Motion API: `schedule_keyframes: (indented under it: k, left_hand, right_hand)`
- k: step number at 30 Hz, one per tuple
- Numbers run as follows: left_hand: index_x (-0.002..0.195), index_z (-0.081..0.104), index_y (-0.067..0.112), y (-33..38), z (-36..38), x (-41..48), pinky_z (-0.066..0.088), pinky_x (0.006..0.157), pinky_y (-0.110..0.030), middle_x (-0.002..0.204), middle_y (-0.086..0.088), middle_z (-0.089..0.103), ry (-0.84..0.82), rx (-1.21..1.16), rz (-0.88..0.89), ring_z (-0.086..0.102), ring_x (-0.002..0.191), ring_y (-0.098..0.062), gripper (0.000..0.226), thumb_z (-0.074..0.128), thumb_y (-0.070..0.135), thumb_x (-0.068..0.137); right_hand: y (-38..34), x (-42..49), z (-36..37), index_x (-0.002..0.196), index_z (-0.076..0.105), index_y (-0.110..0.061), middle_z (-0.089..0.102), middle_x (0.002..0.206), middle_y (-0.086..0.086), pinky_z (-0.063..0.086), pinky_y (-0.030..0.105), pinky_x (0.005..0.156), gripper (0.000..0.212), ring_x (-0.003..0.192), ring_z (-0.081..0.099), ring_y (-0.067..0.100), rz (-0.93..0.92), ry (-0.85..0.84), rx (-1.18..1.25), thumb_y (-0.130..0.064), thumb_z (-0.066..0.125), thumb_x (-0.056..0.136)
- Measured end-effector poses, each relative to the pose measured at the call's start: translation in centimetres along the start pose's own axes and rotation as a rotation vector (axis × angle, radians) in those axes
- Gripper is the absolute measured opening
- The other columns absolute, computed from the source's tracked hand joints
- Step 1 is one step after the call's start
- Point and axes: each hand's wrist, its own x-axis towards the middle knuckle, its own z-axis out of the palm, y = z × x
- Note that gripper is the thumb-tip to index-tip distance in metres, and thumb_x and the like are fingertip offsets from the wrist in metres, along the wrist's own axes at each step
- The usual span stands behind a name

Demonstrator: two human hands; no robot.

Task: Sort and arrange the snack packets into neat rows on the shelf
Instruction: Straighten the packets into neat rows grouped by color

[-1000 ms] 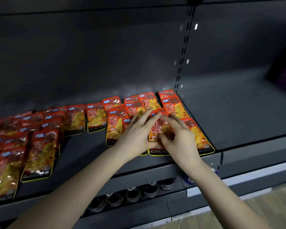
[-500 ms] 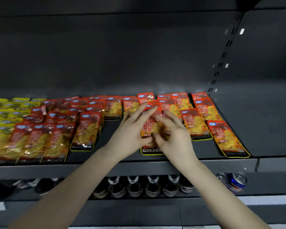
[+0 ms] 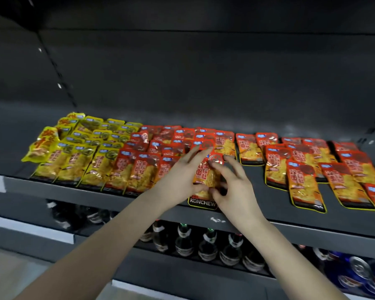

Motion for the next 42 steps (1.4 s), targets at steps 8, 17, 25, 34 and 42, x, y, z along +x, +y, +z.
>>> schedule_keyframes:
  k: [8, 17, 25, 34, 42]
  left_hand:
    - [0.15, 0.005, 0.034, -4.3, -1.1, -0.4, -0.008, 0.116, -0.044, 0.158, 0.005, 0.014, 0.005, 0.262, 0.072, 0.004, 0.147, -0.022, 0.088, 0.059, 0.053, 0.084]
    - [0.151, 0.002, 0.027, -6.4, -0.2, 0.6, -0.012, 0.115, -0.046, 0.159, 0.01, 0.002, -0.062, 0.326, 0.133, -0.006, 0.146, -0.014, 0.079, 0.033, 0.066, 0.089]
    - [0.151, -0.006, 0.024, -7.4, 0.8, 0.8, -0.007, 0.117, -0.048, 0.159, 0.005, -0.008, -0.07, 0.341, 0.163, -0.011, 0.146, -0.022, 0.076, 0.02, 0.064, 0.092]
    - [0.151, -0.001, 0.023, -7.5, 0.9, 0.7, -0.009, 0.116, -0.047, 0.16, 0.004, -0.006, -0.044, 0.313, 0.183, -0.01, 0.146, -0.024, 0.074, 0.02, 0.062, 0.092]
    - [0.152, 0.005, 0.023, -6.8, 0.8, 0.8, -0.008, 0.116, -0.047, 0.16, 0.003, 0.0, -0.018, 0.291, 0.207, -0.006, 0.146, -0.027, 0.072, 0.018, 0.061, 0.092]
  right_hand:
    - [-2.0, 0.5, 3.1, 0.133, 0.05, -0.021, 0.026, 0.148, 0.001, 0.043, 0.028, 0.102, 0.06, 0.108, 0.043, 0.0, 0.03, 0.027, -0.065, -0.001, 0.066, 0.078]
    - [-2.0, 0.2, 4.3, 0.128, 0.056, -0.019, 0.046, 0.136, 0.001, 0.024, -0.002, 0.092, 0.054, 0.111, 0.054, 0.013, 0.089, 0.133, -0.174, -0.004, 0.069, 0.077]
    - [-2.3, -0.2, 4.9, 0.115, 0.066, -0.021, 0.053, 0.133, -0.001, 0.028, 0.001, 0.094, 0.037, 0.112, 0.052, 0.005, 0.093, 0.117, -0.246, -0.005, 0.064, 0.081]
    - [-3.0, -0.2, 5.3, 0.12, 0.062, -0.022, 0.052, 0.132, -0.001, 0.037, 0.051, 0.105, 0.039, 0.119, 0.051, 0.016, 0.146, 0.155, -0.266, -0.015, 0.057, 0.082]
    - [-3.0, 0.0, 5.3, 0.125, 0.058, -0.014, 0.051, 0.132, 0.004, 0.034, 0.055, 0.104, 0.044, 0.121, 0.048, 0.021, 0.126, 0.178, -0.249, -0.013, 0.043, 0.084]
